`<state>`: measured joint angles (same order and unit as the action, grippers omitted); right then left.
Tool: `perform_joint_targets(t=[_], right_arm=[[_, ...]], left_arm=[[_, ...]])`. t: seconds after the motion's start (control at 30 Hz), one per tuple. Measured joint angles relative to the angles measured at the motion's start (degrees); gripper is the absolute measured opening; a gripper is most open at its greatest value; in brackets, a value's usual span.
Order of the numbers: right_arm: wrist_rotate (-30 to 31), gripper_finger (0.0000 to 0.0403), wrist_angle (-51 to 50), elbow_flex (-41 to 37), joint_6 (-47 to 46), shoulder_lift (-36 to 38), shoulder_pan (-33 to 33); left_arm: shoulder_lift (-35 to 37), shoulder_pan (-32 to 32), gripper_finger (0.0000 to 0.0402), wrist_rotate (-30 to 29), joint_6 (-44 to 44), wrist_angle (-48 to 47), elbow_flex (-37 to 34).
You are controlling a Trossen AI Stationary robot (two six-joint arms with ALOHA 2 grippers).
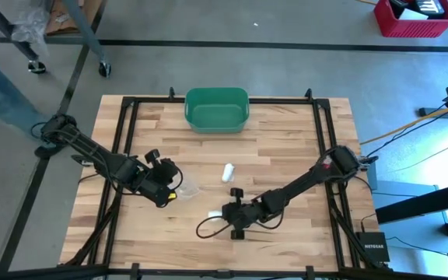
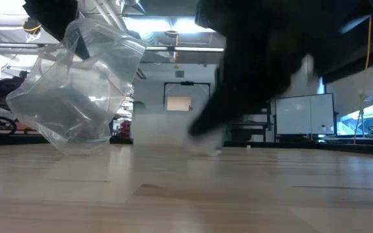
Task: Roll bandage
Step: Put the bottom white bandage into the transparent zip bag
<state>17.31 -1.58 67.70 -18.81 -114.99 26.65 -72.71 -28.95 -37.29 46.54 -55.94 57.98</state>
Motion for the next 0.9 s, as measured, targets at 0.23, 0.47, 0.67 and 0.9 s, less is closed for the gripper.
perform_joint_targets(t=[0.23,0.47,0.67,0.9], right_arm=[[4.03,0.0038,-6.07,5.32,4.47,10.8,0.0],[11.52,0.0043,-4.22,14.39,10.9,10.55,-3.38],[7.05,0.0047,-1.75,15.04,10.35,6.28,-7.77],[3.46,0.0045,-0.45,15.19,8.7,2.83,-9.12]], left_arm=[[0.0,-0.07,0.0003,0.11,0.19,0.1,0.0],[0.0,-0.07,0.0003,0.16,-0.19,1.88,0.0],[0.0,0.14,0.0003,0.18,2.53,3.06,0.0],[0.02,0.55,0.0003,-0.03,7.82,3.78,0.0]])
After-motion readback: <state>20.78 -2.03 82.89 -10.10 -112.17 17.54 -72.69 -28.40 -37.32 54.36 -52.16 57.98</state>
